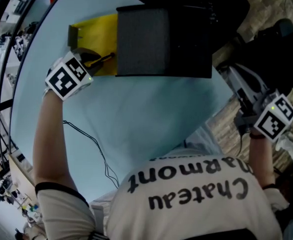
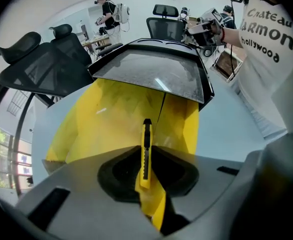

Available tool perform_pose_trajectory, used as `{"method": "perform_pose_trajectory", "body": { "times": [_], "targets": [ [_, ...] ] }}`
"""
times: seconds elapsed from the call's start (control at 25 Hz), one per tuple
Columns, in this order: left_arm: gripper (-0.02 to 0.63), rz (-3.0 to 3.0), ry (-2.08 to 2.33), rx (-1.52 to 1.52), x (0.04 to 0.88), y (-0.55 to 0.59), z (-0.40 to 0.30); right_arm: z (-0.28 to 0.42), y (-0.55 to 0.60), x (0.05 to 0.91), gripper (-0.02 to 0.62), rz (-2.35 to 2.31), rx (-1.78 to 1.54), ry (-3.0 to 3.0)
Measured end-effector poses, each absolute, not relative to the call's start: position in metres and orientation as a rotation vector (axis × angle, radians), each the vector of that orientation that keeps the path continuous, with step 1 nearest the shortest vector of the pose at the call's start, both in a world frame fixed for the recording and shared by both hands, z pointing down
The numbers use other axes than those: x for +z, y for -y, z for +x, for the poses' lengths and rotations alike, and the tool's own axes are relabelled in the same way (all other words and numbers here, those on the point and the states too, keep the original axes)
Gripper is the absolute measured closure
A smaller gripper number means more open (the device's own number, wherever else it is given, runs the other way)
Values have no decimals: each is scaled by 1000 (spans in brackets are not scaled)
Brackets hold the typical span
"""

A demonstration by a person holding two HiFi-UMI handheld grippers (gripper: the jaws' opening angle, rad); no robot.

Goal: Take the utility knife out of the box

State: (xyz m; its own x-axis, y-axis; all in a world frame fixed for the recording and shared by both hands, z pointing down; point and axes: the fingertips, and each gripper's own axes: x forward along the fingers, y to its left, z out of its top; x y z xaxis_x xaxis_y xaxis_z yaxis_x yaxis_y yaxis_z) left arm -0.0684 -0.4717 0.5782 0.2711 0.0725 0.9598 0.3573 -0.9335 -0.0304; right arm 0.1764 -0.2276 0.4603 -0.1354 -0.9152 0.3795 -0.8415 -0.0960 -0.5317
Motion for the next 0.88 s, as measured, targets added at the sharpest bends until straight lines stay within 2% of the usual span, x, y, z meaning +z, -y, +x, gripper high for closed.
{"method": "perform_pose_trajectory", "body": {
  "times": [0.32,0.52,0.88],
  "targets": [
    [543,-2447,-117,-1543,543,498,-59,184,198,430,548,-1983,-961,-2042],
    [543,-2747,-785,-1078,483,508,-55,184,186,402,548,-1935,-890,-2092],
    [545,-3008,-1056,-235,382,420,-80,171,170,360,548,-1785,-795,-2255]
  ]
}}
